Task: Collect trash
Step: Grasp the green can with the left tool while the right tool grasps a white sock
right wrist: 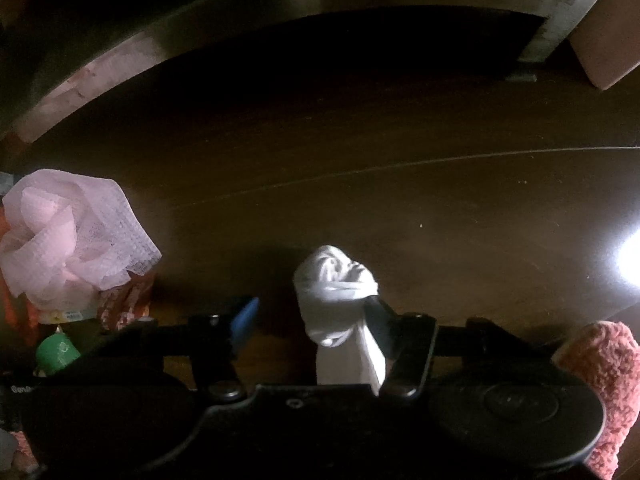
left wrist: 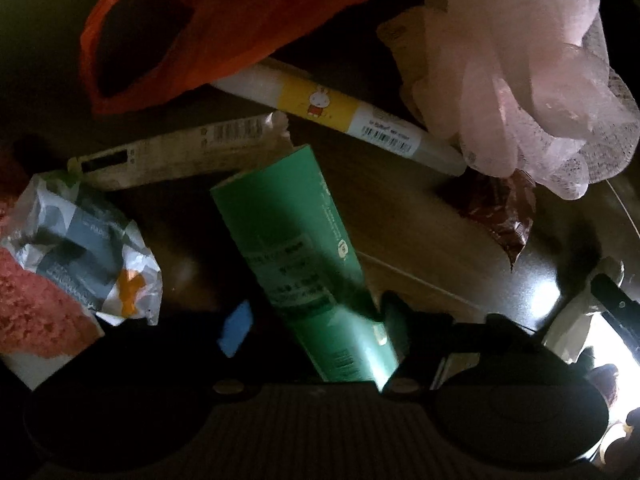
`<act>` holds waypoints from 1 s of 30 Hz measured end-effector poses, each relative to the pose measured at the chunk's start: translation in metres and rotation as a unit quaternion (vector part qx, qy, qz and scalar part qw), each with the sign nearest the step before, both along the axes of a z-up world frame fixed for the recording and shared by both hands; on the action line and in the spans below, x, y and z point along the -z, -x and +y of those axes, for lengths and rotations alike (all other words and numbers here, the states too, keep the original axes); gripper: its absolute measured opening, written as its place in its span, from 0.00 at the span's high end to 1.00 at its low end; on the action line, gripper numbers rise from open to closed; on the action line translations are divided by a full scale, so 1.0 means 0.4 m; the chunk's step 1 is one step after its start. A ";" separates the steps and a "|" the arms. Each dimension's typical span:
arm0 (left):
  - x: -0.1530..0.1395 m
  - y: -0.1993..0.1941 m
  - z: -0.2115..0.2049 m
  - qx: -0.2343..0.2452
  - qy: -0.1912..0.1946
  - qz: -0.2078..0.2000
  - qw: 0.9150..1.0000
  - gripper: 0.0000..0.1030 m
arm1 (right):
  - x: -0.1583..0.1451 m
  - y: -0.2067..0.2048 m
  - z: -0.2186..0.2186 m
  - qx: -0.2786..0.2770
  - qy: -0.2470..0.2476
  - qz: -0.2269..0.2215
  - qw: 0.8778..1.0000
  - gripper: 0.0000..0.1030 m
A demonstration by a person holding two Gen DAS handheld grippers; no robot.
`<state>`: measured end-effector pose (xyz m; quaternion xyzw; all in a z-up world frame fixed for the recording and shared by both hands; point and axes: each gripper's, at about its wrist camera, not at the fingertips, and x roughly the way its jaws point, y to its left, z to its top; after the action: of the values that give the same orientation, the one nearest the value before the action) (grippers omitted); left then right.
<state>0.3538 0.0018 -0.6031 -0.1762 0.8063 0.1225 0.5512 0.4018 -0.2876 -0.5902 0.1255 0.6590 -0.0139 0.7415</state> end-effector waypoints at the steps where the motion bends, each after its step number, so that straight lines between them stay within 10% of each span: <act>1: -0.002 -0.001 -0.001 0.001 0.000 -0.002 1.000 0.44 | -0.003 -0.001 0.001 -0.001 0.002 0.001 1.000 0.55; 10: -0.041 -0.008 -0.016 0.038 -0.024 -0.012 0.999 0.46 | -0.032 -0.008 0.010 -0.002 0.030 0.015 0.999 0.83; 30: -0.347 0.015 0.008 0.042 -0.021 -0.085 0.995 0.53 | -0.385 0.124 0.050 0.014 -0.004 -0.059 0.998 0.88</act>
<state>0.3478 0.0051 -0.4641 -0.1399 0.7607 0.1011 0.6257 0.3524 -0.2677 -0.4361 0.1379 0.6126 -0.0144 0.7782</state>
